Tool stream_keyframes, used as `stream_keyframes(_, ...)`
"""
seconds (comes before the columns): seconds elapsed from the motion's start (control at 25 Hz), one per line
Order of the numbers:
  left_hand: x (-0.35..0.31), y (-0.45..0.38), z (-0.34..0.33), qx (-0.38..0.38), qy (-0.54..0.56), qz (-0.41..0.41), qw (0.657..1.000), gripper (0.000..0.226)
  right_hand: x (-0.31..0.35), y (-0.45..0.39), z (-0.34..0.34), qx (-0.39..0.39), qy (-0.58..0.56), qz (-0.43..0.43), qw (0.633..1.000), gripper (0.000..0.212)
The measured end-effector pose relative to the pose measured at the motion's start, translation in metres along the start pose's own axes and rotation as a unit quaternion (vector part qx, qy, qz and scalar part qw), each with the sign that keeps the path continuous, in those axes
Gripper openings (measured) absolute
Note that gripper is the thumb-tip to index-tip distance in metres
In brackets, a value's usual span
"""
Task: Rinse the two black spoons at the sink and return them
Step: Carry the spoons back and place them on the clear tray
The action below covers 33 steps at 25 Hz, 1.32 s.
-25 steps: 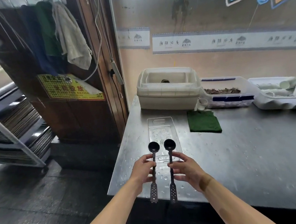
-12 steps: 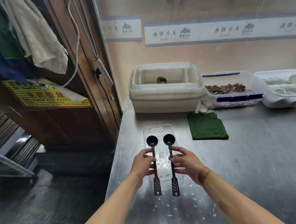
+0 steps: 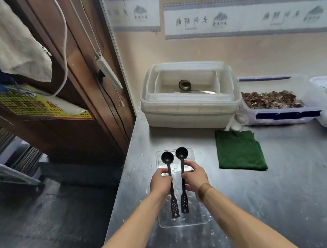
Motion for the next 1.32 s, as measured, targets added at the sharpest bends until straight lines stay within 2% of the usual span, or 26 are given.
stream_keyframes(0.2,0.019,-0.014,-0.018,-0.027,-0.023,0.037,0.999,0.014,-0.014,-0.022,-0.007,-0.052,0.072,-0.018,0.996,0.051)
stream_keyframes(0.28,0.027,-0.019,-0.02,-0.048,-0.062,0.053,0.996,0.02,-0.02,-0.027,-0.006,-0.065,0.081,-0.025,0.994,0.051)
stream_keyframes(0.4,0.035,-0.025,-0.019,-0.071,-0.14,0.069,0.985,0.032,-0.026,-0.033,-0.008,-0.077,0.103,-0.034,0.991,0.063)
stream_keyframes(0.56,0.046,-0.029,-0.021,-0.054,-0.22,0.092,0.97,0.039,-0.042,-0.037,-0.008,-0.093,0.1,-0.063,0.989,0.067)
stream_keyframes(0.8,0.049,-0.033,-0.021,-0.046,-0.242,0.078,0.966,0.041,-0.045,-0.037,-0.004,-0.123,0.154,-0.059,0.979,0.064)
stream_keyframes(1.12,0.045,-0.03,-0.021,-0.012,-0.265,0.079,0.961,0.036,-0.045,-0.035,-0.007,-0.111,0.192,-0.055,0.974,0.066)
stream_keyframes(1.32,0.038,-0.024,-0.021,-0.002,-0.262,0.075,0.962,0.039,-0.042,-0.032,-0.01,-0.075,0.208,-0.038,0.974,0.066)
Point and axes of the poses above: each hand's wrist, its own y-axis away from the middle knuckle, its own z-axis out of the back of the hand, x = y × z, the point moved 10 cm from there along -y, towards the middle knuckle, and after that the axes turned 10 degrees about -z, right-handed, at the moved point
